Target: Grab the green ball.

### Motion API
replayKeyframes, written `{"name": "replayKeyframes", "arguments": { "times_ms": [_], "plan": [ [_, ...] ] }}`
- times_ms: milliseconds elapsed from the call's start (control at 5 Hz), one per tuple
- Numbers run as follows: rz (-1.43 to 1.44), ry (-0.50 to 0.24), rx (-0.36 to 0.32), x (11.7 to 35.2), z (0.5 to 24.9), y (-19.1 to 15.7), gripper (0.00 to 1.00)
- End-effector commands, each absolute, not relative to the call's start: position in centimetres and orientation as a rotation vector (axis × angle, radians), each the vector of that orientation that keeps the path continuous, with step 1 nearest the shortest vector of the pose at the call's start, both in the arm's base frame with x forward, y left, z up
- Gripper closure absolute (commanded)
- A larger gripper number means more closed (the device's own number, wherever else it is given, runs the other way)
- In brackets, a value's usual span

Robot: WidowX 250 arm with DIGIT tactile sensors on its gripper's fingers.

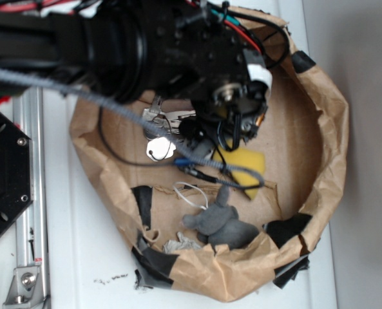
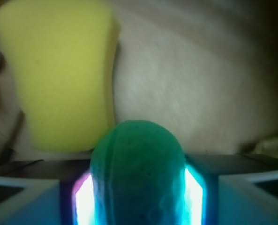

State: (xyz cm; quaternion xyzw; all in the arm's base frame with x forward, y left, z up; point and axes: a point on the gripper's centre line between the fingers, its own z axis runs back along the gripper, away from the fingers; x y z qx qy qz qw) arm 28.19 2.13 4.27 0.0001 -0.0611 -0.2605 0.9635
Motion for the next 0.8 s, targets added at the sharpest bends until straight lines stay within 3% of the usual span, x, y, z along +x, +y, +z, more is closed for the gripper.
{"name": "replayKeyframes", "arguments": {
  "times_ms": [0, 200, 400, 600],
  "plan": [
    [-0.541, -0.318, 0.074, 27.7, 12.9, -2.5, 1.0],
    [-0.412, -0.259, 0.031, 27.2, 15.5, -1.8, 1.0],
    [-0.301, -0.186, -0.074, 26.4, 17.8, -0.5, 1.0],
    [-0.219, -0.136, -0.035, 25.9, 17.9, 0.7, 1.0]
  ]
}}
